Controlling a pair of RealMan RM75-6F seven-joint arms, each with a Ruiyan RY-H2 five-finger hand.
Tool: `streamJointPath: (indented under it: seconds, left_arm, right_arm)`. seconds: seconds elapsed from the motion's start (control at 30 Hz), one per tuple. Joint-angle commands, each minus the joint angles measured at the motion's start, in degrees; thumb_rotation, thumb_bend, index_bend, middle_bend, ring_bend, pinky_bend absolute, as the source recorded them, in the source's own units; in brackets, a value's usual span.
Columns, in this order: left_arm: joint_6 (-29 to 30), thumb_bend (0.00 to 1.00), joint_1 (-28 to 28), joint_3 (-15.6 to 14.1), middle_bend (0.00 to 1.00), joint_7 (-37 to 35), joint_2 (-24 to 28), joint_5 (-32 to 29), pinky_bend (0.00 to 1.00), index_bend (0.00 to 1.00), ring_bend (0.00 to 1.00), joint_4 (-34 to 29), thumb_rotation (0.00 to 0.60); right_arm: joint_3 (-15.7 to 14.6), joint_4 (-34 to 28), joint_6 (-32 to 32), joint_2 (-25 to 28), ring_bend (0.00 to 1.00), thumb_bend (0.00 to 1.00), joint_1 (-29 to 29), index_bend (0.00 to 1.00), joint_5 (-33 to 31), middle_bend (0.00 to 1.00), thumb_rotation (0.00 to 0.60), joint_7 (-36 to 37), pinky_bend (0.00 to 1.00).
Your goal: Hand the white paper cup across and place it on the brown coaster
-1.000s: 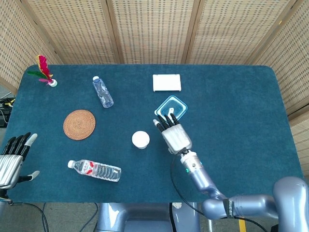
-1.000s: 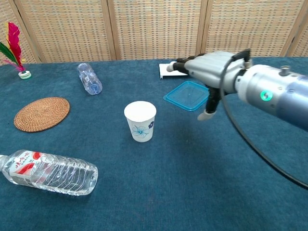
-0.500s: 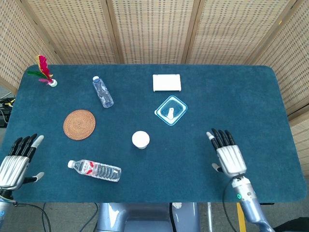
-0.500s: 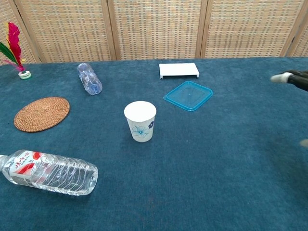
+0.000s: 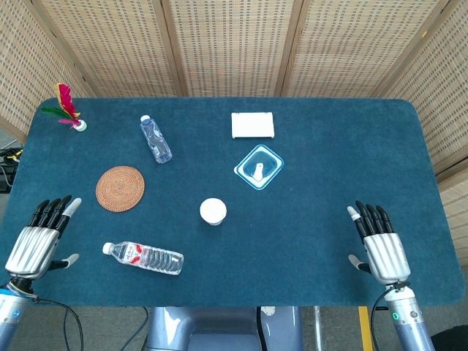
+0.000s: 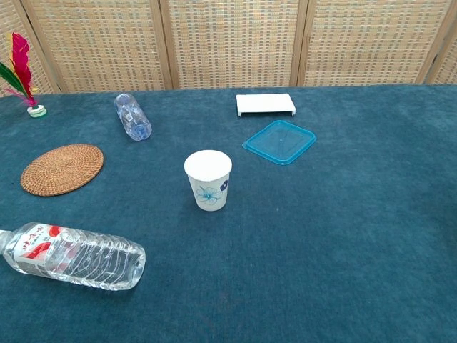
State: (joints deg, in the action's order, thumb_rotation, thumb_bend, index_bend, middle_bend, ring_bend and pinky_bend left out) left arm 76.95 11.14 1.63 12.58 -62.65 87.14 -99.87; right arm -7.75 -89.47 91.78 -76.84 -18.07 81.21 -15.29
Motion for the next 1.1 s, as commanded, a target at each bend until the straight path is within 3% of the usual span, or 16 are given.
streamJointPath:
  seconds: [0.03, 0.23, 0.4, 0.6, 0.87, 1.1]
  left_arm:
    - [-4.35, 0.14, 3.83, 2.03, 0.00, 1.84, 2.20, -0.88, 0.00, 0.00, 0.00, -3.43, 0.600]
    - [-15.98, 0.25, 12.43, 6.17, 0.00, 3.36, 5.56, -6.59, 0.00, 0.00, 0.00, -8.69, 0.600]
    - [-25.69, 0.26, 20.16, 9.27, 0.00, 7.01, 6.40, -14.91, 0.00, 0.00, 0.00, -10.82, 0.600]
    - [-33.70, 0.26, 30.02, 10.26, 0.00, 16.70, 4.18, -27.09, 0.00, 0.00, 0.00, -10.03, 0.600]
    - [-32.87, 0.21, 40.71, 7.63, 0.00, 30.33, -0.87, -41.21, 0.00, 0.00, 0.00, -10.74, 0.600]
    - [-26.94, 0.17, 48.33, 4.53, 0.00, 40.04, -5.97, -51.75, 0.00, 0.00, 0.00, -11.40, 0.600]
  right_arm:
    - [0.79, -0.01, -0.61, 0.49, 0.00, 0.08, 0.59, 0.03, 0.29, 0.00, 0.600, 0.61, 0.00]
    - [2.43, -0.09, -1.05, 1.30, 0.00, 0.08, 1.81, 0.03, 1.38, 0.00, 0.600, 2.01, 0.00]
    - [3.58, 0.12, -1.90, 1.90, 0.00, 0.08, 2.64, 0.03, 1.87, 0.00, 0.600, 3.53, 0.00]
    - [4.88, 0.41, -2.58, 2.58, 0.00, 0.08, 3.53, 0.03, 2.22, 0.00, 0.600, 5.45, 0.00]
    - [6.47, 1.07, -3.23, 3.24, 0.00, 0.08, 4.55, 0.03, 2.21, 0.00, 0.600, 7.76, 0.00]
    - [7.57, 1.49, -3.50, 3.94, 0.00, 0.08, 5.46, 0.03, 2.77, 0.00, 0.600, 10.24, 0.00]
